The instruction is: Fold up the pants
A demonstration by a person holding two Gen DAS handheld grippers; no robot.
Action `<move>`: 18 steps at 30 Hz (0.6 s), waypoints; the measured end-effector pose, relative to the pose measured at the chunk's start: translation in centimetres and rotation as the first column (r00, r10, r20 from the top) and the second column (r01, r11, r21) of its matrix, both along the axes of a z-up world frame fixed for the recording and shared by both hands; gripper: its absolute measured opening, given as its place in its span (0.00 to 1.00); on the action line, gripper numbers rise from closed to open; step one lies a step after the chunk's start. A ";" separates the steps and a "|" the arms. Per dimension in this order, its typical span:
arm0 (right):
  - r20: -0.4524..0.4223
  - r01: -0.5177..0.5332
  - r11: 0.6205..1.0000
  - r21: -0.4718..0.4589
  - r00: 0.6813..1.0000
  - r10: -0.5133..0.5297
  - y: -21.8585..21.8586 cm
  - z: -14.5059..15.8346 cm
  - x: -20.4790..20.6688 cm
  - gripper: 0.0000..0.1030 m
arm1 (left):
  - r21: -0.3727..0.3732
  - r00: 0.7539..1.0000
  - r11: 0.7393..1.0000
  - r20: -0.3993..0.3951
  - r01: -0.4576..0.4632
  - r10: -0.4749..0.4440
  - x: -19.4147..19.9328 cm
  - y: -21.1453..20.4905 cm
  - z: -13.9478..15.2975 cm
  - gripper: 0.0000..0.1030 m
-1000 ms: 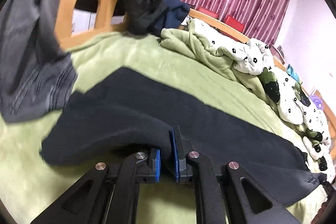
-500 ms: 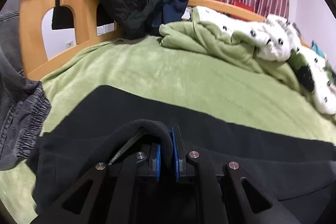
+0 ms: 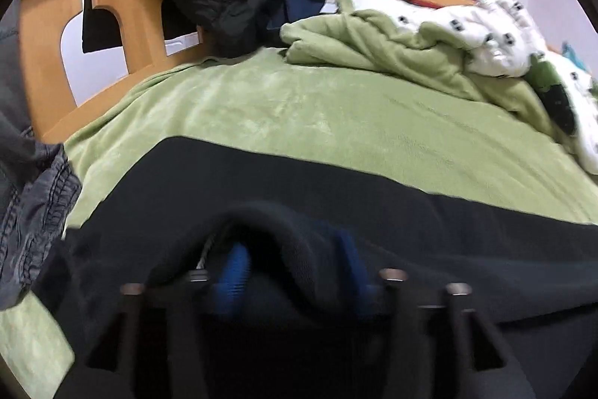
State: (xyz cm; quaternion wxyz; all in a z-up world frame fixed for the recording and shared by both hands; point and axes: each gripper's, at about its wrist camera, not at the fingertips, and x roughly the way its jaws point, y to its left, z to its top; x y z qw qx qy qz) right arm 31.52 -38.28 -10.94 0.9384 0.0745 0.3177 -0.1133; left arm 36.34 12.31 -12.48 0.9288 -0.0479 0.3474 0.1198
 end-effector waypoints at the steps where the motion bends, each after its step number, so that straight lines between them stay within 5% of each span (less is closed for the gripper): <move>1: 0.003 -0.011 1.000 0.001 1.000 0.011 0.1 0.3 -1.1 0.63 | -0.027 0.999 0.999 0.012 0.034 -0.034 -1.8 -0.1 0.2 0.85; 6: -0.054 -0.044 0.998 -0.044 0.998 0.041 0.8 -0.2 -7.1 0.69 | -0.050 0.991 0.990 -0.020 0.135 -0.136 -8.3 -0.8 0.1 0.86; 9: -0.104 -0.040 0.998 -0.044 0.994 0.035 0.4 -1.5 -10.6 0.69 | -0.171 0.981 0.971 -0.060 0.170 -0.182 -12.1 -0.1 -0.9 0.86; 12: -0.151 -0.028 1.000 0.011 0.988 0.029 -0.9 -2.9 -13.2 0.70 | -0.278 0.983 0.952 -0.088 0.130 -0.160 -13.8 1.5 -2.1 0.86; 15: -0.139 0.011 0.994 0.108 0.990 0.004 -2.7 -3.2 -14.5 0.72 | -0.428 0.992 0.902 -0.083 0.052 -0.096 -12.8 3.9 -3.0 0.86; 18: -0.116 0.039 0.975 0.217 0.993 -0.014 -4.2 -3.5 -13.8 0.79 | -0.488 0.997 0.873 -0.074 -0.005 -0.035 -11.0 5.1 -3.4 0.84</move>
